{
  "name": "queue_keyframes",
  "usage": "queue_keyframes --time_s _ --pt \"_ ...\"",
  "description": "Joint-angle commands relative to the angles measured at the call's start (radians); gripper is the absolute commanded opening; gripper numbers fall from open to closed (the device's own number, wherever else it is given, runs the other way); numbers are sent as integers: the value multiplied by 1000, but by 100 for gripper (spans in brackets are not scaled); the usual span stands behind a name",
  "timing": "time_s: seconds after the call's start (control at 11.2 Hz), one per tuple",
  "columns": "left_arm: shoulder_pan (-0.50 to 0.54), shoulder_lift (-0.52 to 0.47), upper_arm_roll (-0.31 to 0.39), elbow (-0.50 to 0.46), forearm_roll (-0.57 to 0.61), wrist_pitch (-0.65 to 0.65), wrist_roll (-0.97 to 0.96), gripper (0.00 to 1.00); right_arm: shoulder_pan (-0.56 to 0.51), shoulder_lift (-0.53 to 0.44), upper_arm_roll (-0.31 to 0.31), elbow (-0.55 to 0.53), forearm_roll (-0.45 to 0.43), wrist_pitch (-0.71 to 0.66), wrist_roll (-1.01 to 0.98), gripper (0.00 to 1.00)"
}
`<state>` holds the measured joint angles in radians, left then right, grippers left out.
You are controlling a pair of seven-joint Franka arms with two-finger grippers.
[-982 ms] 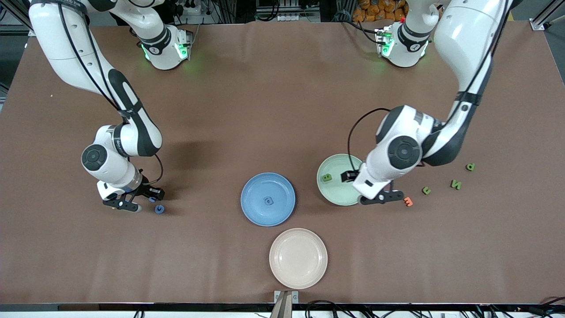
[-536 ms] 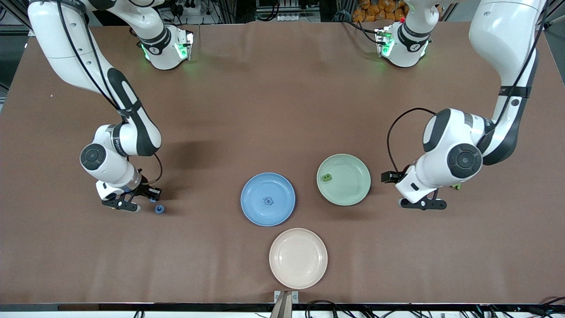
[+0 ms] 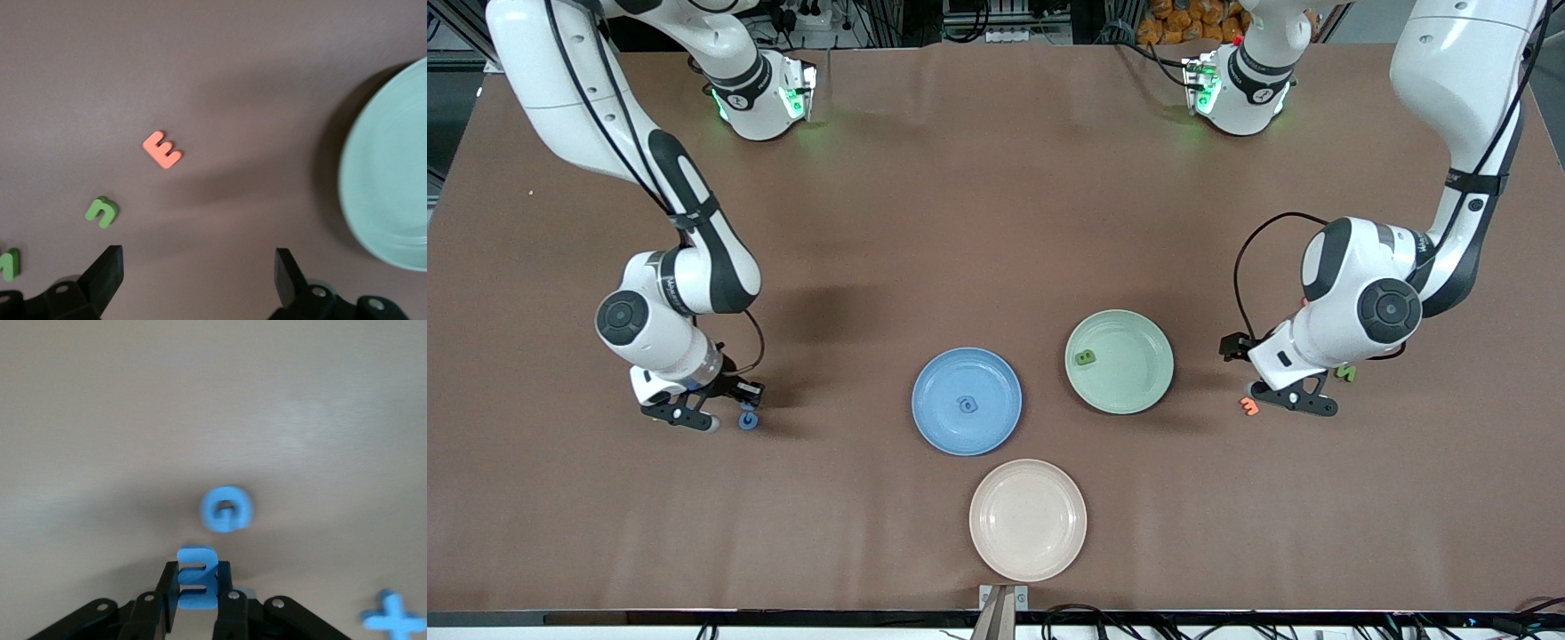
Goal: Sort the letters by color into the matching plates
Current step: 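Move the right gripper's E onto the blue plate while the left gripper reaches n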
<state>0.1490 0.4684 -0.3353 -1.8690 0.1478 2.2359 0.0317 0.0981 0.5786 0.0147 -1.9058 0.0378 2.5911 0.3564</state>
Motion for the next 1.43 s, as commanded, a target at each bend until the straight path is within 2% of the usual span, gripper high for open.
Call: queue_keyframes --time_s 0.0,0.18,0.54,0.98,1.16,1.25,1.34 --pt "36 -48 39 -125 19 123 156 100 75 -17 39 56 36 -42 133 20" --pt "49 -39 77 -165 18 207 268 100 145 -6 57 100 74 -42 209 20" --pt "49 -21 110 -211 19 287 347 100 265 49 59 210 76 -40 311 21" --pt "50 12 116 -200 19 336 505 100 400 159 59 372 74 -32 368 22" --pt "46 42 156 -184 16 393 614 100 428 187 59 407 73 -28 368 24" --pt "44 55 157 -171 15 399 629 100 436 197 59 418 73 -28 369 48" --pt "41 61 157 -164 15 403 629 100 437 202 59 421 71 -28 362 99"
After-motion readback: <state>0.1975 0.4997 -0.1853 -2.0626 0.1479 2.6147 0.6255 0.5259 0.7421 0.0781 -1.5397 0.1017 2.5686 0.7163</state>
